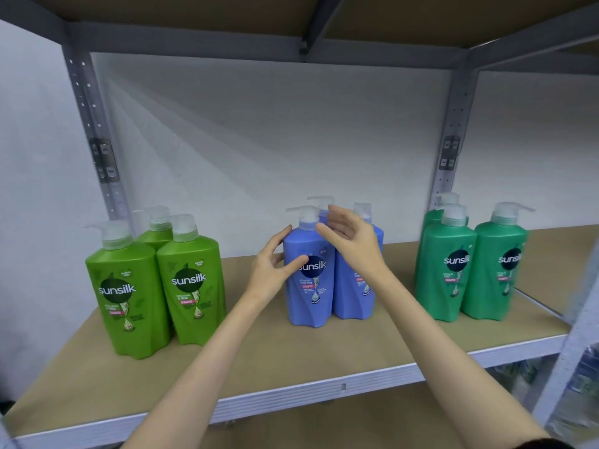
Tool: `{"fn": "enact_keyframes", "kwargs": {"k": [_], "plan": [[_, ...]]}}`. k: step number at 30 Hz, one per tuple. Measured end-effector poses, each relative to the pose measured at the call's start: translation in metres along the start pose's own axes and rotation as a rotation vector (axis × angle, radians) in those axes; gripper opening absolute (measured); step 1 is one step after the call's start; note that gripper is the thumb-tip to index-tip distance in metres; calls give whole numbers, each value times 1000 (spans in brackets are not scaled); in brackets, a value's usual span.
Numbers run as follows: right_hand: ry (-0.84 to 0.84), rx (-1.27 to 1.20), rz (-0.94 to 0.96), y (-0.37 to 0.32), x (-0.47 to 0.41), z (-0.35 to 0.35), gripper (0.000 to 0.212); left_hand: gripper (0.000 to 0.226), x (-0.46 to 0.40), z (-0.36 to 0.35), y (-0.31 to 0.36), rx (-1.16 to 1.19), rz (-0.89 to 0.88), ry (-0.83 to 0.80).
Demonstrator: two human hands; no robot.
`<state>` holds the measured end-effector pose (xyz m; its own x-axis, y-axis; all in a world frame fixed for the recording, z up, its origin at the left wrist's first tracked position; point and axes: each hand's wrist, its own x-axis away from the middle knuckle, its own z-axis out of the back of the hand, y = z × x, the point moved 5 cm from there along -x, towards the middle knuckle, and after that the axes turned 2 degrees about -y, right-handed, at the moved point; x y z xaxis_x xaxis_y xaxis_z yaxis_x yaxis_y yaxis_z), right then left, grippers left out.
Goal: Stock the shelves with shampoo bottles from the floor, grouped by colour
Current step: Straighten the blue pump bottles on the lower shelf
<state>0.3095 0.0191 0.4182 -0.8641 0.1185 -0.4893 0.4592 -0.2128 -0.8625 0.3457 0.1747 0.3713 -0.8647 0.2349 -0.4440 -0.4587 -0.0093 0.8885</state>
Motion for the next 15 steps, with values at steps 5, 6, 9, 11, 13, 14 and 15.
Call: {"fn": "enact_keyframes", "kwargs": {"k": [5, 6, 9, 11, 13, 14, 15], "plan": [[307, -57, 56, 32, 38, 71, 14, 59, 18, 3, 13, -114, -167, 289], [358, -30, 47, 38, 40, 83, 13, 51, 22, 1, 24, -162, -256, 348], [341, 89, -32, 53, 33, 95, 34, 27, 20, -18, 63, -274, -462, 353], [214, 115, -100, 62, 24, 88, 64, 20, 6, -42, 82, -292, -481, 244], [104, 97, -115, 67, 16, 79, 83, 26, -15, -66, 89, -247, -401, 139], [71, 72, -112, 68, 13, 76, 87, 32, -25, -76, 87, -225, -330, 102], [50, 49, -104, 69, 10, 74, 87, 38, -33, -84, 82, -221, -252, 76]]}}
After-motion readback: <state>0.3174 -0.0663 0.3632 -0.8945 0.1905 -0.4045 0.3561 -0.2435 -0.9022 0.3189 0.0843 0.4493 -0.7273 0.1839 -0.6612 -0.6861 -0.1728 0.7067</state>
